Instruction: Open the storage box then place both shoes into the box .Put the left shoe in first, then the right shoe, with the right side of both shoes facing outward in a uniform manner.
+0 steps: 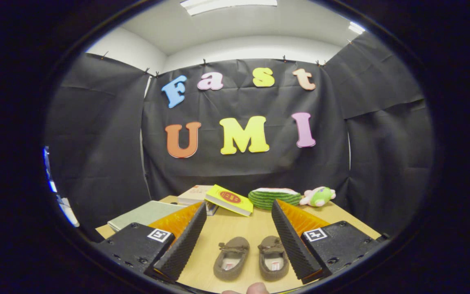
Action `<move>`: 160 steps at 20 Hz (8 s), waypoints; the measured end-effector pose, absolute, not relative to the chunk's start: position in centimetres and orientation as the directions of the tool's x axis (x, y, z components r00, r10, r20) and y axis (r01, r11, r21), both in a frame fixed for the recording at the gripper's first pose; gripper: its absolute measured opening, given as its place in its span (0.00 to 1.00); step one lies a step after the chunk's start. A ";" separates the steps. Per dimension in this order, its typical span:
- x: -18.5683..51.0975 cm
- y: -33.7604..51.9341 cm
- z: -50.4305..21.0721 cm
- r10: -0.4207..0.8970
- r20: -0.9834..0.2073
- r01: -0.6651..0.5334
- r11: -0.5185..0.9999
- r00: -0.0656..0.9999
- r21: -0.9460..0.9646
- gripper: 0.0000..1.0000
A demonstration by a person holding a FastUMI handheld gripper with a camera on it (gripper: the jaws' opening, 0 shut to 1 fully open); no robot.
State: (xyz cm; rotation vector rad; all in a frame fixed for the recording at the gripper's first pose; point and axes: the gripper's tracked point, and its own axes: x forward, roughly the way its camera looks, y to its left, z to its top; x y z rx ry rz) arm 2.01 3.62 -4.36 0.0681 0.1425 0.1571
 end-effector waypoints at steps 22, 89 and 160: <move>4.1 17.9 -17.1 0.787 -0.352 -0.353 0.562 0.506 0.748 1.00; 6.3 38.6 -1.2 0.837 -0.337 -0.565 0.541 0.430 0.622 0.99; 8.1 30.2 -6.6 0.520 -0.720 0.022 0.804 0.459 0.594 0.06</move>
